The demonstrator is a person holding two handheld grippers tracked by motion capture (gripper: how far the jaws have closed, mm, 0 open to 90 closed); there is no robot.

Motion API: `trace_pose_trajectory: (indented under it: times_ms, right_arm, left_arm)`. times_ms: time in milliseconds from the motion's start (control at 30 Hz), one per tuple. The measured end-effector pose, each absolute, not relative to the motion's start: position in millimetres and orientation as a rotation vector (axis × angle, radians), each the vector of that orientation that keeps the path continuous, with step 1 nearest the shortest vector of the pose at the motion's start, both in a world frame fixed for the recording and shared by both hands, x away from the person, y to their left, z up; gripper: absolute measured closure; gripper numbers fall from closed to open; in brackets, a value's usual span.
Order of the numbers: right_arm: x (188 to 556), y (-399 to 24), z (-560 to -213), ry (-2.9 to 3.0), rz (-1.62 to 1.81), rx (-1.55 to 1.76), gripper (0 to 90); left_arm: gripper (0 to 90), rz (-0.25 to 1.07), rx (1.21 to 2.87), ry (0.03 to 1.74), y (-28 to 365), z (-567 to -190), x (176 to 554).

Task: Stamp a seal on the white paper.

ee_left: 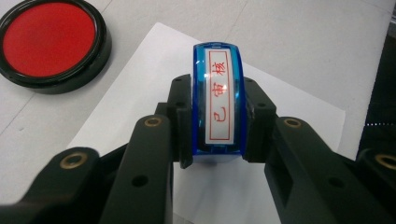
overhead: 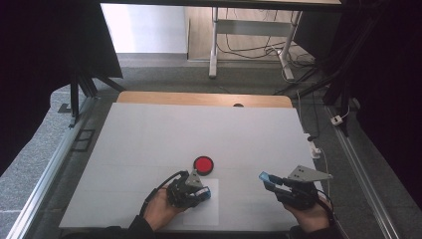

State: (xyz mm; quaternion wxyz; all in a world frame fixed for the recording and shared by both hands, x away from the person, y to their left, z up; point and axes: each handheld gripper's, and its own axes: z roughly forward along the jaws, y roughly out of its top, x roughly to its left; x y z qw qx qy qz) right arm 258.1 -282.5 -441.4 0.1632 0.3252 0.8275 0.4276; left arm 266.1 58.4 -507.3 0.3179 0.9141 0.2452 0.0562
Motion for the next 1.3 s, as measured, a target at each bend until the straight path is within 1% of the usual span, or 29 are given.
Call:
trace_pose_trajectory:
  times_ms: [1300]
  right_arm:
    - [258.0,-281.3,-441.4,2.364,1.208,0.923,69.1]
  left_arm:
    - [70.3,0.124,2.395,0.674,59.4,-509.4,267.1]
